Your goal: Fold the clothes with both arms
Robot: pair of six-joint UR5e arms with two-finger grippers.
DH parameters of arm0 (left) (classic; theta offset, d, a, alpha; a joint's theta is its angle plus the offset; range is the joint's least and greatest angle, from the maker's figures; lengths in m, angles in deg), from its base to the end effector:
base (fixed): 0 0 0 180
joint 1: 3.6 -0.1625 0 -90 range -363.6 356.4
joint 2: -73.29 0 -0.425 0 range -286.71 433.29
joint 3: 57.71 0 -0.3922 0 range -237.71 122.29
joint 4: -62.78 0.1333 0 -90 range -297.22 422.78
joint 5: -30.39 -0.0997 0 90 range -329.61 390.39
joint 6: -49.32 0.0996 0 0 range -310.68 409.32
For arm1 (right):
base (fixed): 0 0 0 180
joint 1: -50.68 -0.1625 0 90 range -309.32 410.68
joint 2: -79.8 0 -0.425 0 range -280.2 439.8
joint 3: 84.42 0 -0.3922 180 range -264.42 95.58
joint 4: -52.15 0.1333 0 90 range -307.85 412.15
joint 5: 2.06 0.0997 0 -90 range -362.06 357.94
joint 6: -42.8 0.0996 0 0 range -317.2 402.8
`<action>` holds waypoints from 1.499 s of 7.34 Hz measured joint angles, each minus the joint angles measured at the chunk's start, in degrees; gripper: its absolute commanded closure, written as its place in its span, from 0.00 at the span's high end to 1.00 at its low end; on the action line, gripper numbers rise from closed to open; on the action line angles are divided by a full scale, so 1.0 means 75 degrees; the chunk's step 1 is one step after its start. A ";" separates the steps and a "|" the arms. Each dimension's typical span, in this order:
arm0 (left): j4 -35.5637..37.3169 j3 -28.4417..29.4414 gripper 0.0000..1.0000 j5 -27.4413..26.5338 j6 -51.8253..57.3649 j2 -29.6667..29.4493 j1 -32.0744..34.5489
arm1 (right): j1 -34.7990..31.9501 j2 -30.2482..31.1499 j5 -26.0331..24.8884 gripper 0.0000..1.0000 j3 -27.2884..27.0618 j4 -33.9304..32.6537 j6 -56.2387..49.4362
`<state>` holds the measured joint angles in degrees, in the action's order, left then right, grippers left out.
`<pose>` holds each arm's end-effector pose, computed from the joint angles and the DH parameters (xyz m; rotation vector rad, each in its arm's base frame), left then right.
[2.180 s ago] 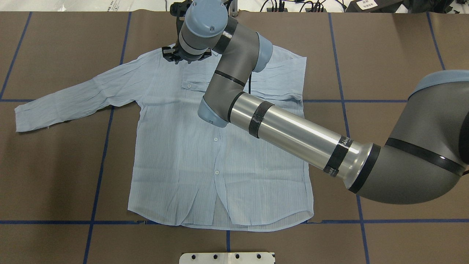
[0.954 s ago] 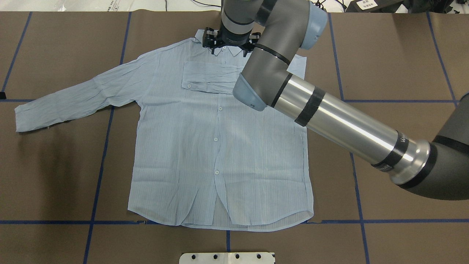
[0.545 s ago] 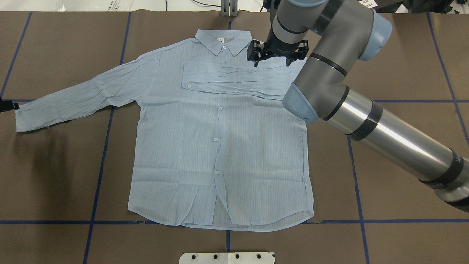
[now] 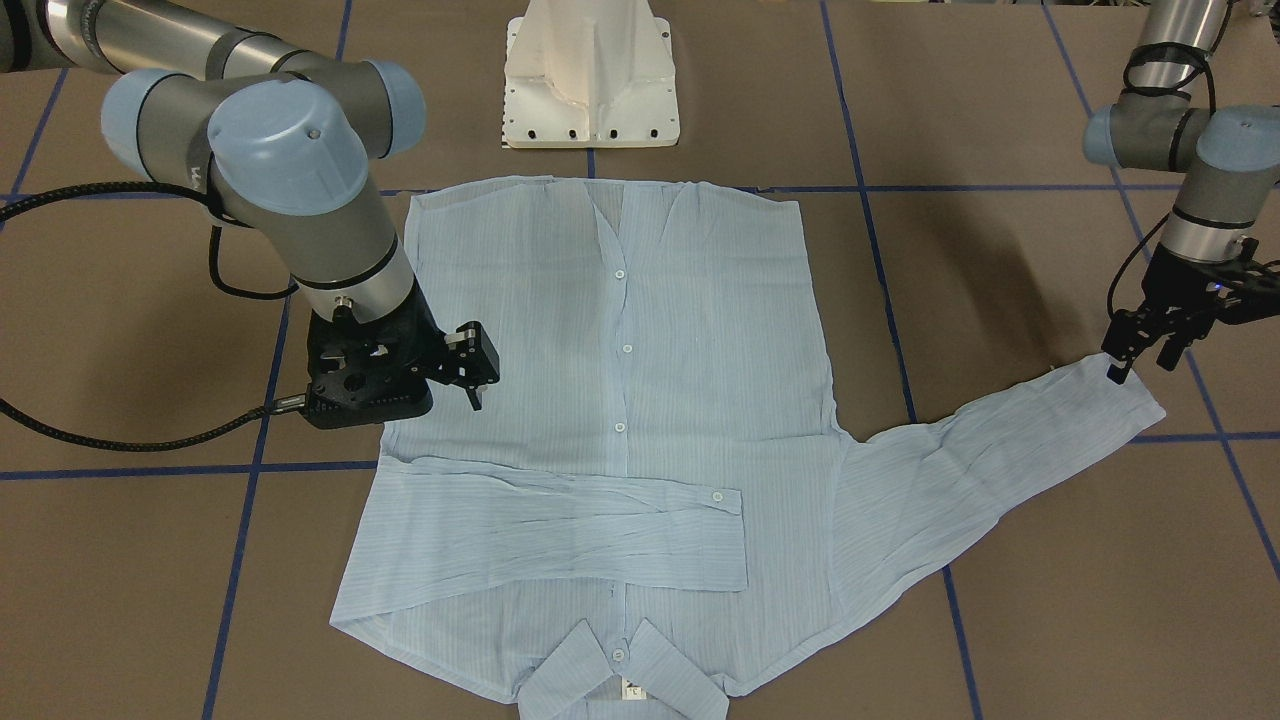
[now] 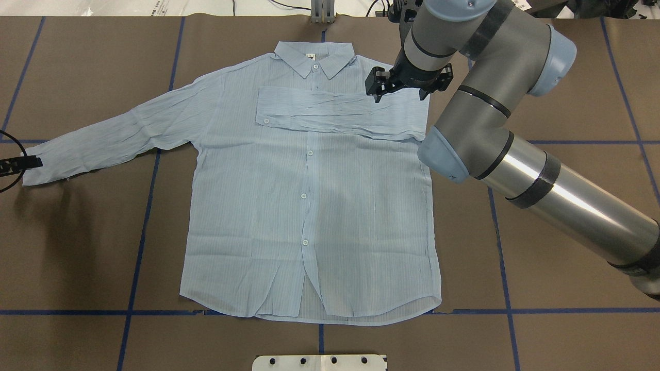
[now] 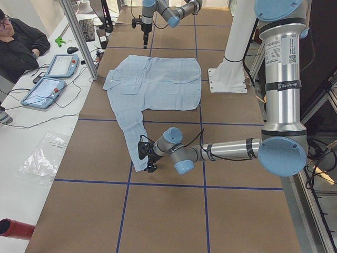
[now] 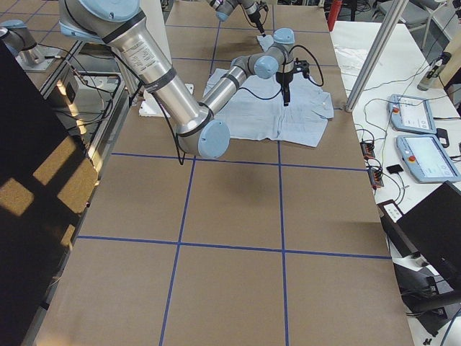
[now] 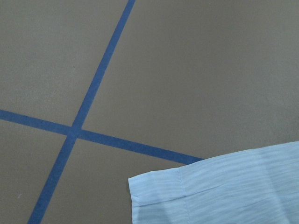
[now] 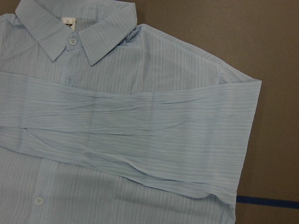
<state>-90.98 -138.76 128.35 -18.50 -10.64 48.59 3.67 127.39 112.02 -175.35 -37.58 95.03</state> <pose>0.1960 -0.4476 0.6769 0.4128 0.7617 -0.4319 -0.4142 -0.5802 0.2042 0.2100 -0.8222 -0.0084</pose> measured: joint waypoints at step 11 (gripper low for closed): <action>0.1513 -0.0703 0.64 -0.0131 0.0001 0.0230 -0.0290 | 0.0079 0.0055 -0.0108 1.00 0.0004 0.0046 -0.0003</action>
<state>-79.63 -144.03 127.37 -18.49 -8.91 46.41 4.27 127.80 111.21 -175.33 -37.23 95.01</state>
